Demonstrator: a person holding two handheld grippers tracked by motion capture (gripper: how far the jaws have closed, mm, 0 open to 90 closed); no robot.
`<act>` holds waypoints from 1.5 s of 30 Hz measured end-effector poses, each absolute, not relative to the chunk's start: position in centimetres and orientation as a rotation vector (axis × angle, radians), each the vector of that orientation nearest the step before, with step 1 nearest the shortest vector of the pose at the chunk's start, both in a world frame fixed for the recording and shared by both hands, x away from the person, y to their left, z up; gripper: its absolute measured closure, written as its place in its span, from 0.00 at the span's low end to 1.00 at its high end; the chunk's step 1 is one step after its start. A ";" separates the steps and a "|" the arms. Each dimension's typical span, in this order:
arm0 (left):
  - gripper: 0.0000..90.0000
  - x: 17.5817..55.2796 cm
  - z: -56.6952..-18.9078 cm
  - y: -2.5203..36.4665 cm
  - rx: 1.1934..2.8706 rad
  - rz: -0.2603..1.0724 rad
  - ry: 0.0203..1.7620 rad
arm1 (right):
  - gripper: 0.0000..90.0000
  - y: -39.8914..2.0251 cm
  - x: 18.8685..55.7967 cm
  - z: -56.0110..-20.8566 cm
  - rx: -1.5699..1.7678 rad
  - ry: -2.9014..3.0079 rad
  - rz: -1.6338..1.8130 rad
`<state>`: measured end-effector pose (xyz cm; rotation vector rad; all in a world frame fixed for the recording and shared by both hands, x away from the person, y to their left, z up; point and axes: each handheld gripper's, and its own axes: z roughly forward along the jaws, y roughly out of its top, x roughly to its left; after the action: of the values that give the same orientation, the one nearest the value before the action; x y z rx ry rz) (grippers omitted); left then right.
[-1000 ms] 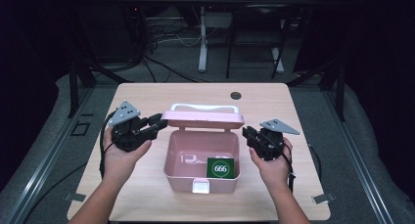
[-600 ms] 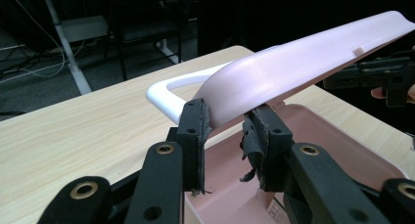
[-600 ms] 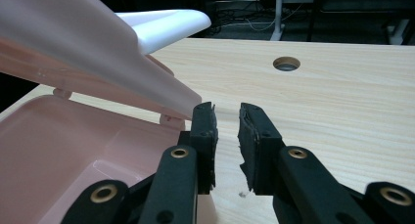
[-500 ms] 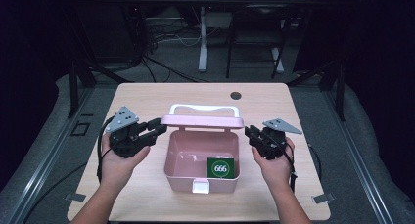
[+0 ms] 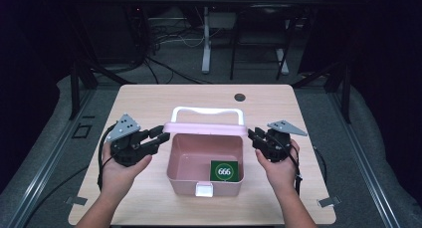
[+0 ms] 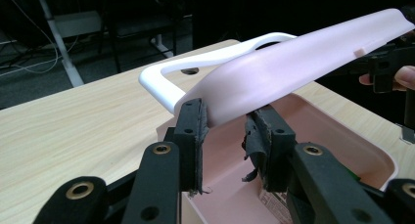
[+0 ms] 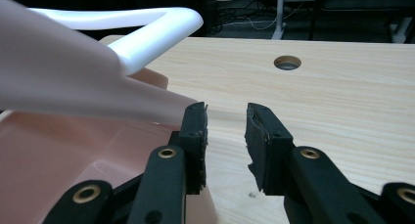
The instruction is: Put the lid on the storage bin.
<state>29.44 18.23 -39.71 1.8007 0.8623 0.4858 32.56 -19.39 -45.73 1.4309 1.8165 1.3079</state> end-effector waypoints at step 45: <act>0.73 26.4 -43.2 19.1 1.837 0.417 0.848 | 0.41 -20.2 33.8 -46.4 1.448 1.823 1.203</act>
<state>26.36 19.13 -43.22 1.8371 0.8485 0.4168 33.80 -20.16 -46.44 1.4479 1.8228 1.2025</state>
